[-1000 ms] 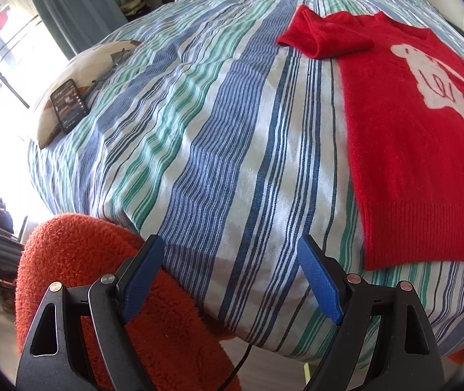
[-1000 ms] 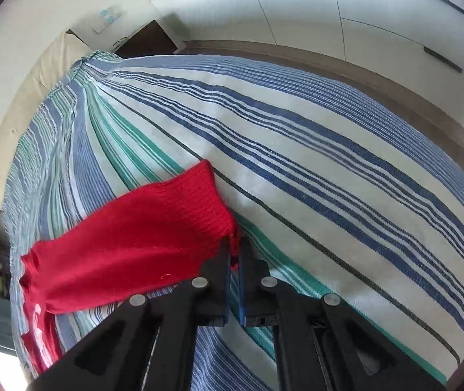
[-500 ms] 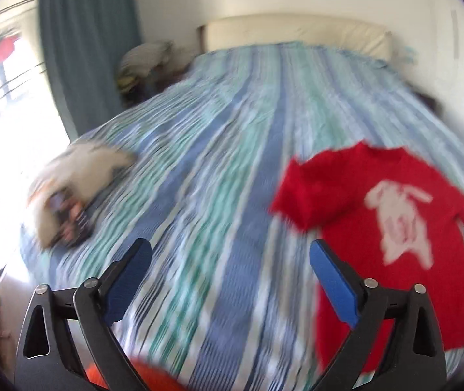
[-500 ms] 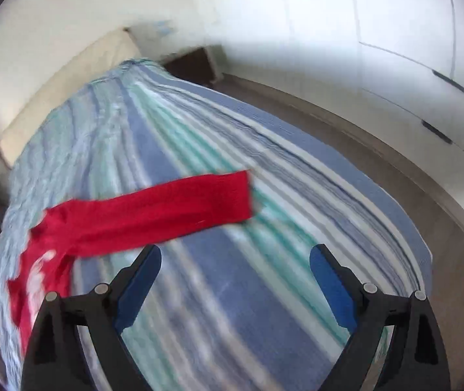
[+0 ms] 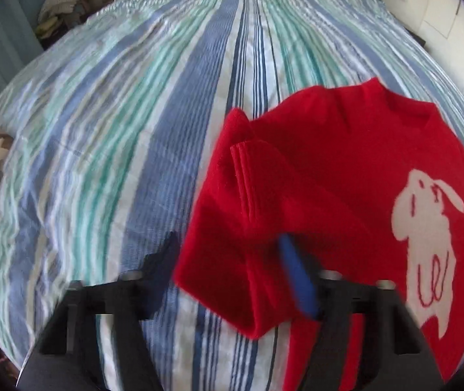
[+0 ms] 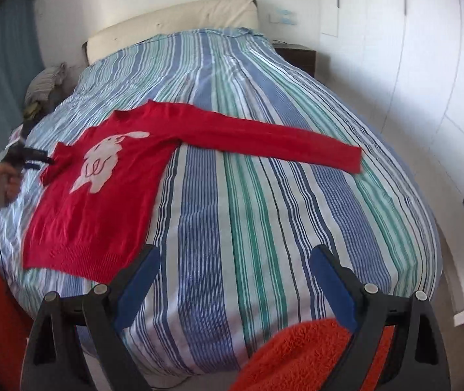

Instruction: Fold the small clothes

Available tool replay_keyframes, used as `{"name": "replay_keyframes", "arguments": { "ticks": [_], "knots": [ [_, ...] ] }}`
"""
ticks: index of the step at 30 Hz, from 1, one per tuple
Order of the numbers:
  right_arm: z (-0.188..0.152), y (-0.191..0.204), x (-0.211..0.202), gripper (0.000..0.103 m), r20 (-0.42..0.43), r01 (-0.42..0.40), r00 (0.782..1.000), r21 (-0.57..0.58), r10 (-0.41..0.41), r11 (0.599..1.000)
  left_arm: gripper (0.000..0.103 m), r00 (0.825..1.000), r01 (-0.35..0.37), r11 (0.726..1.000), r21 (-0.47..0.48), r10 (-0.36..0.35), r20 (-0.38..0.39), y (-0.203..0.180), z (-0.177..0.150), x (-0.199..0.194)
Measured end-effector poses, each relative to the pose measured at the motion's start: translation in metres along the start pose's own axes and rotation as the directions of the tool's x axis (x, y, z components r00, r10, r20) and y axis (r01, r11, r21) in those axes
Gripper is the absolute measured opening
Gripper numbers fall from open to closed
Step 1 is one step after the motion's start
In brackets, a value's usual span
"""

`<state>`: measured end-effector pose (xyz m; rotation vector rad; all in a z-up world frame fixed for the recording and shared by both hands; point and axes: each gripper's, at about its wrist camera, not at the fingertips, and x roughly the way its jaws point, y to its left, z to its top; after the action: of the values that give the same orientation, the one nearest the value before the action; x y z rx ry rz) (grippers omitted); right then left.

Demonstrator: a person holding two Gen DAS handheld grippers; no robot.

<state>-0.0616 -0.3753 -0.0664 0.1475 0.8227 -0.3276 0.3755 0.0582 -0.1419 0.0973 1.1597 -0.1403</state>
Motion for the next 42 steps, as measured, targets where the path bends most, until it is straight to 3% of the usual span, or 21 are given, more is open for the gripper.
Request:
{"name": "replay_keyframes", "arguments": {
  "ticks": [1, 2, 5, 7, 9, 10, 12, 13, 15, 16, 17, 18, 19, 23, 27, 29, 33, 37, 40, 42],
  "knots": [
    [0.000, 0.003, 0.003, 0.092, -0.006, 0.006, 1.000, -0.012, -0.006, 1.000, 0.003, 1.000, 0.019, 1.000, -0.019, -0.020, -0.023, 0.001, 0.000, 0.006],
    [-0.001, 0.006, 0.008, 0.092, -0.027, 0.005, 1.000, -0.018, -0.006, 1.000, 0.000, 0.999, 0.032, 0.998, -0.055, -0.032, -0.012, 0.004, -0.001, 0.005],
    [-0.003, 0.000, 0.020, 0.092, -0.077, -0.006, 0.997, -0.004, 0.006, 1.000, 0.000, 0.994, 0.048, 0.986, -0.163, -0.032, 0.105, 0.026, -0.002, -0.024],
    [-0.002, -0.005, 0.021, 0.092, -0.077, -0.012, 0.997, 0.018, 0.014, 1.000, 0.000, 0.979, 0.114, 0.948, -0.299, -0.057, 0.194, 0.064, -0.003, -0.051],
    [-0.001, -0.010, 0.024, 0.092, -0.081, -0.014, 0.997, 0.035, 0.017, 0.999, 0.000, 0.970, 0.123, 0.903, -0.412, -0.023, 0.240, 0.103, -0.007, -0.066],
    [-0.002, -0.011, 0.025, 0.092, -0.084, -0.014, 0.996, 0.042, 0.018, 0.999, 0.000, 0.970, 0.122, 0.894, -0.431, -0.014, 0.244, 0.115, -0.009, -0.069],
    [-0.001, -0.012, 0.027, 0.092, -0.092, -0.016, 0.996, 0.042, 0.020, 0.999, 0.002, 0.977, 0.116, 0.921, -0.371, -0.039, 0.210, 0.122, -0.008, -0.064],
    [-0.001, -0.011, 0.028, 0.092, -0.097, -0.016, 0.995, 0.039, 0.020, 0.999, 0.005, 0.983, 0.104, 0.941, -0.323, -0.047, 0.180, 0.116, -0.008, -0.060],
    [0.000, -0.010, 0.029, 0.092, -0.102, -0.014, 0.995, 0.030, 0.017, 0.999, 0.035, 0.984, 0.142, 0.956, -0.258, -0.108, 0.142, 0.103, -0.008, -0.054],
    [0.000, -0.009, 0.029, 0.092, -0.106, -0.014, 0.994, 0.024, 0.016, 1.000, 0.067, 0.981, 0.179, 0.955, -0.239, -0.153, 0.123, 0.095, -0.005, -0.049],
    [0.000, -0.008, 0.030, 0.092, -0.112, -0.011, 0.994, 0.019, 0.013, 1.000, 0.078, 0.976, 0.206, 0.952, -0.228, -0.184, 0.115, 0.086, 0.000, -0.044],
    [-0.001, -0.007, 0.031, 0.092, -0.119, -0.009, 0.993, 0.015, 0.010, 1.000, 0.078, 0.975, 0.211, 0.954, -0.213, -0.191, 0.112, 0.076, 0.007, -0.038],
    [-0.001, -0.006, 0.032, 0.092, -0.124, -0.007, 0.992, 0.012, 0.008, 1.000, 0.077, 0.978, 0.197, 0.961, -0.196, -0.179, 0.103, 0.066, 0.018, -0.033],
    [-0.002, -0.006, 0.033, 0.092, -0.138, -0.002, 0.990, 0.014, 0.004, 1.000, 0.055, 0.991, 0.132, 0.976, -0.173, -0.127, 0.040, 0.035, 0.048, 0.000],
    [-0.002, -0.007, 0.038, 0.092, -0.155, 0.002, 0.988, 0.023, 0.001, 1.000, 0.042, 0.996, 0.090, 0.986, -0.139, -0.090, 0.005, 0.020, 0.057, 0.018],
    [-0.002, -0.007, 0.040, 0.092, -0.166, 0.005, 0.986, 0.020, -0.001, 1.000, 0.008, 0.994, 0.105, 0.985, -0.136, -0.108, -0.013, 0.018, 0.056, 0.023],
    [-0.002, -0.007, 0.046, 0.092, -0.188, 0.006, 0.982, 0.018, -0.002, 1.000, 0.007, 0.995, 0.077, 0.990, -0.120, -0.069, 0.068, 0.021, 0.051, 0.002],
    [-0.003, -0.008, 0.046, 0.092, -0.188, 0.004, 0.982, 0.024, 0.001, 1.000, 0.006, 0.981, 0.138, 0.949, -0.283, -0.092, 0.173, 0.069, 0.048, -0.036],
    [-0.003, -0.008, 0.047, 0.092, -0.188, 0.002, 0.982, 0.026, 0.003, 1.000, 0.005, 0.974, 0.087, 0.922, -0.378, 0.001, 0.227, 0.113, 0.044, -0.062],
    [-0.003, -0.007, 0.047, 0.092, -0.191, 0.001, 0.982, 0.021, 0.003, 1.000, 0.005, 0.977, 0.070, 0.907, -0.415, 0.021, 0.212, 0.142, 0.043, -0.064]
  ]
}}
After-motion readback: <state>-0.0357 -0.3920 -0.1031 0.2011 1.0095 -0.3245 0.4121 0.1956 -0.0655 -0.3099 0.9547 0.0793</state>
